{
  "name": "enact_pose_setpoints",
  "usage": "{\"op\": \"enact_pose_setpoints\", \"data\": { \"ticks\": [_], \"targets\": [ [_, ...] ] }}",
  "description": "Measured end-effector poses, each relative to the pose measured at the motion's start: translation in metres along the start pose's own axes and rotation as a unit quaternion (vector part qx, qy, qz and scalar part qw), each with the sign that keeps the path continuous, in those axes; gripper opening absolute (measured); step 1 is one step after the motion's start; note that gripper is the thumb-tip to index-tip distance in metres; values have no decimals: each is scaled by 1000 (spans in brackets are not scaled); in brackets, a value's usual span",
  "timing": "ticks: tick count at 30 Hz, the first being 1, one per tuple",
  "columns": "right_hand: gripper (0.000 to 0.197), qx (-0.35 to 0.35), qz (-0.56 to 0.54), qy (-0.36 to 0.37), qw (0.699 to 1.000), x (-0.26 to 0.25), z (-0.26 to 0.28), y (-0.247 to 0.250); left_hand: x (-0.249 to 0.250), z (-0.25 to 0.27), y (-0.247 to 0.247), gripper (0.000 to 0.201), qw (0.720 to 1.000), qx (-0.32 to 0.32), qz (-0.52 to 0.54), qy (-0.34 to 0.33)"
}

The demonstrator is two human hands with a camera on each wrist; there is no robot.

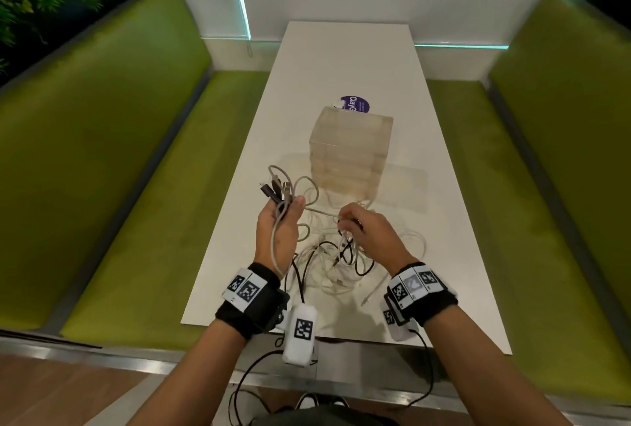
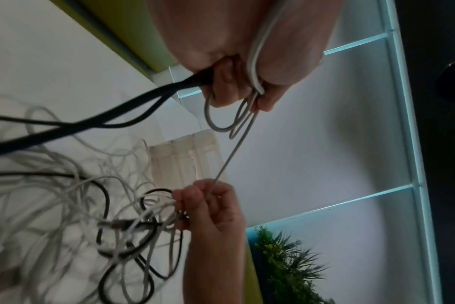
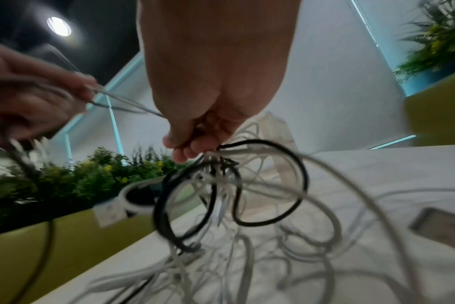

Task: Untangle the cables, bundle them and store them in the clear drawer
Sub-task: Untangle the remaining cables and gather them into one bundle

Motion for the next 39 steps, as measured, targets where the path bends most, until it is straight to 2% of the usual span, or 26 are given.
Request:
{"op": "enact_pose_setpoints", "data": {
  "ticks": [7,13,16,18,20,23,27,30,32,36,39],
  "targets": [
    [12,33,100,15,994,33,-16,6,16,15,-8,24,999,4,43,-20],
    [27,41,120,2,992,41,-17,11,18,11,-3,25,998,31,61,-10],
    [39,77,181,-38,980,39,-16,13,22,13,-8,22,999,17,41,-21],
    [51,103,215,-106,965,35,-18,15,25,19,-17,15,999,-3,19,-30],
    [56,100,205,-164,960,35,-22,14,27,26,-26,11,999,-36,3,-40],
    [45,103,127,-155,974,35,-24,14,27,22,-30,14,997,-63,-20,-49],
    [32,135,8,-124,983,32,-18,26,17,0,-21,14,993,-59,-79,-58],
    [19,84,-63,-90,990,26,-13,30,17,-6,-17,15,996,-41,-60,-47],
    [14,56,-54,-77,994,28,-8,32,21,-12,-6,20,998,-11,-45,-51],
    [18,51,96,-69,992,37,-4,36,30,-23,13,23,996,26,-15,-78],
    [17,50,61,-62,995,36,-2,39,34,-25,19,23,995,43,6,-85]
  ]
}}
Point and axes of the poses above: each hand's wrist, its own z-axis away from the middle knuckle, its own y-axis out of the back of the hand, x = y × z, the point moved 5 cm from there along -z, towards the middle knuckle, and after that the axes turned 4 degrees about -y, right-handed, at the moved point
